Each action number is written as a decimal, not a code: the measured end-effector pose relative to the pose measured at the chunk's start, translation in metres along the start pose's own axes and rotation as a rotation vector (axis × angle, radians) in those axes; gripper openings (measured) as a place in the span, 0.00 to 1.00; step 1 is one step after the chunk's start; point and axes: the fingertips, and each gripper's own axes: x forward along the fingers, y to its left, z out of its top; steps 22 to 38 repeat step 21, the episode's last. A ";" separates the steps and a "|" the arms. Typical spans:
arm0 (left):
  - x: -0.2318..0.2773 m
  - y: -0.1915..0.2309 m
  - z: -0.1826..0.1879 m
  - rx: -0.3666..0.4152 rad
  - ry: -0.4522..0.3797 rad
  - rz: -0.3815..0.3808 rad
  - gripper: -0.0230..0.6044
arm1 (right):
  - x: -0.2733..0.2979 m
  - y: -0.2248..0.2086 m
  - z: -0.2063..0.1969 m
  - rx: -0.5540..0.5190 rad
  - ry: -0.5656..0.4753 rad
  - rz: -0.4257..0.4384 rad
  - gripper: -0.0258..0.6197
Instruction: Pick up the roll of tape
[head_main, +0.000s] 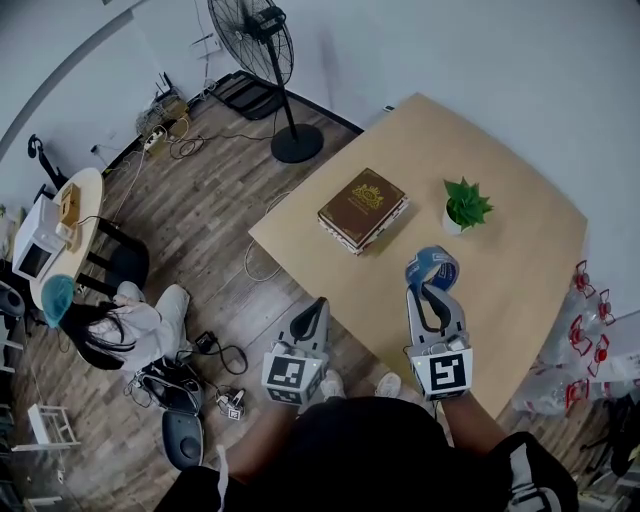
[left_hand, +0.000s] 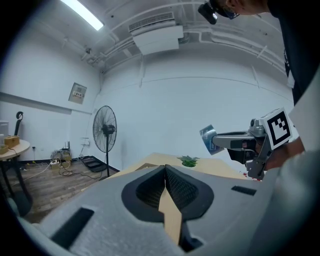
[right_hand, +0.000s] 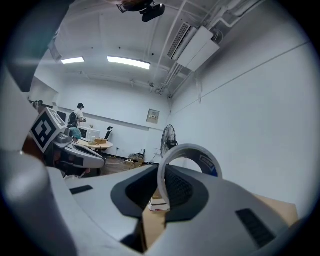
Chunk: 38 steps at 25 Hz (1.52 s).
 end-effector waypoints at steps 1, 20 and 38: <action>0.000 -0.001 0.001 0.007 -0.002 -0.001 0.04 | 0.000 0.000 0.000 0.002 -0.004 -0.005 0.10; 0.004 -0.015 0.015 0.026 -0.051 -0.032 0.04 | -0.004 -0.009 0.008 0.062 -0.053 -0.038 0.10; 0.004 -0.014 0.014 0.023 -0.049 -0.030 0.04 | -0.004 -0.009 0.008 0.061 -0.058 -0.036 0.10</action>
